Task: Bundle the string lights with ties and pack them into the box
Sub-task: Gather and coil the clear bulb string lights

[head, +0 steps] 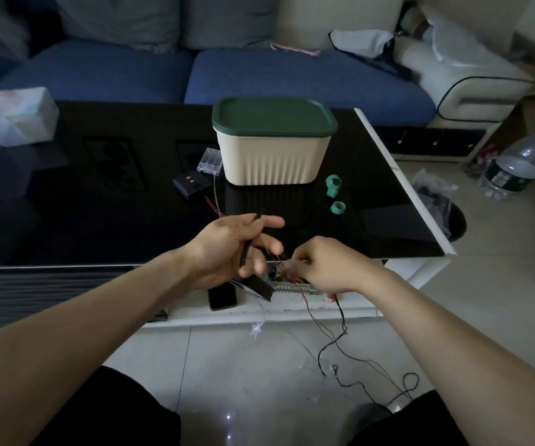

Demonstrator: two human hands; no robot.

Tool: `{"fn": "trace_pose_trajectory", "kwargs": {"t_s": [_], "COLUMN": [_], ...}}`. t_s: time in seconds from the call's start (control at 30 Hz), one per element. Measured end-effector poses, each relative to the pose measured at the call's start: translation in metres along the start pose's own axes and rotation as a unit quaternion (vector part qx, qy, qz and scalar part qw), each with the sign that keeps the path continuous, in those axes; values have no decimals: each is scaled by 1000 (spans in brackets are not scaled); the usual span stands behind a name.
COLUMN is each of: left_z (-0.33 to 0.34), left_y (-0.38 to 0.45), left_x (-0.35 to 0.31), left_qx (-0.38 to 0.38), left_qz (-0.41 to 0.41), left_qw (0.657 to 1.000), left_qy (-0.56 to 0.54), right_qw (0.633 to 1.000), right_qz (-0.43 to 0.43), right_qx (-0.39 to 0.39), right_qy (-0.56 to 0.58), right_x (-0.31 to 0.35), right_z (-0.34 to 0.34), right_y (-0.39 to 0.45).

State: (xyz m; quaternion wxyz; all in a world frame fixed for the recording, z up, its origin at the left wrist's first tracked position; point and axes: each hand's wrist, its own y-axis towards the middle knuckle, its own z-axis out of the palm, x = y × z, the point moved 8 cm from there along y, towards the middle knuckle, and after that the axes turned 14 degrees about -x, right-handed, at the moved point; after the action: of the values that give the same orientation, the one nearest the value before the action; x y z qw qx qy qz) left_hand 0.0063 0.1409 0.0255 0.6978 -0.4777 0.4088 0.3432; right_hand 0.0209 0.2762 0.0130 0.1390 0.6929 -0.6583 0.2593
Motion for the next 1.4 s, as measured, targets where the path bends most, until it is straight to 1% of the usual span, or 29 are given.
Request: {"fn": "trace_pose_trajectory", "kwargs": {"t_s": [0.07, 0.1, 0.2, 0.23, 0.27, 0.33, 0.37, 0.43, 0.5, 0.6, 0.67, 0.73, 0.8, 0.87, 0.93, 1.03, 1.1, 1.17, 1.23, 1.27, 1.33, 1.37, 1.4], "left_z": [-4, -5, -4, -3, -1, 1, 0, -2, -2, 2, 4, 4, 5, 6, 11, 21, 25, 28, 30, 30, 29, 29, 28], "left_y": [4, 5, 5, 2, 0, -2, -2, -1, -1, -3, -2, 1, 2, 1, -1, -7, -8, -8, -8, -9, -11, -12, -11], "left_x": [3, 4, 5, 2, 0, -6, -9, -13, -16, -16, -10, -1, 8, 16, 25, 34, 37, 38, 40, 40, 41, 41, 42], "left_qx": [-9, -7, 30, 47, 60, 58, 47, 17, 6, 16, 33, 44, 48, 41, 51, 116, 154, 172, 185, 190, 196, 195, 193], "left_qz": [-5, -17, -56, -60, -60, -52, -46, -31, -23, -26, -30, -38, -54, -73, -95, -111, -102, -100, -113, -121, -129, -128, -126], "left_qw": [1000, 1000, 996, 994, 991, 988, 987, 985, 983, 979, 984, 992, 996, 996, 994, 984, 976, 973, 972, 971, 969, 969, 970], "left_qy": [3, -12, -65, -82, -100, -133, -148, -169, -184, -204, -172, -109, -54, -21, 2, 71, 119, 116, 92, 84, 75, 77, 82], "right_qw": [1000, 999, 979, 975, 978, 989, 992, 992, 991, 990, 988, 990, 992, 991, 988, 982, 979, 975, 976, 980, 985, 981, 976], "right_qz": [7, 21, 94, 108, 109, 90, 83, 87, 86, 41, 1, -53, -96, -122, -139, -141, -127, -114, -104, -103, -105, -104, -99], "right_qx": [-17, -20, -15, -22, -32, -30, -13, 35, 81, 134, 148, 124, 76, 27, -29, -112, -146, -164, -149, -123, -28, 19, 47], "right_qy": [9, 35, 181, 191, 174, 113, 92, 85, 65, -17, -44, -33, 6, 39, 54, 55, 65, 94, 124, 121, 132, 160, 191], "right_x": [-3, -6, -15, -17, -19, -17, -15, -12, -8, 2, 14, 32, 49, 57, 61, 54, 47, 40, 31, 26, 21, 20, 19], "right_z": [-3, -4, -5, -7, -9, -8, -4, 8, 19, 29, 34, 32, 25, 16, 6, -13, -24, -32, -35, -33, -24, -19, -16], "right_y": [1, 2, 3, 4, 4, 3, 2, -2, -8, -18, -26, -31, -33, -33, -32, -26, -21, -16, -10, -7, -6, -7, -8]}}
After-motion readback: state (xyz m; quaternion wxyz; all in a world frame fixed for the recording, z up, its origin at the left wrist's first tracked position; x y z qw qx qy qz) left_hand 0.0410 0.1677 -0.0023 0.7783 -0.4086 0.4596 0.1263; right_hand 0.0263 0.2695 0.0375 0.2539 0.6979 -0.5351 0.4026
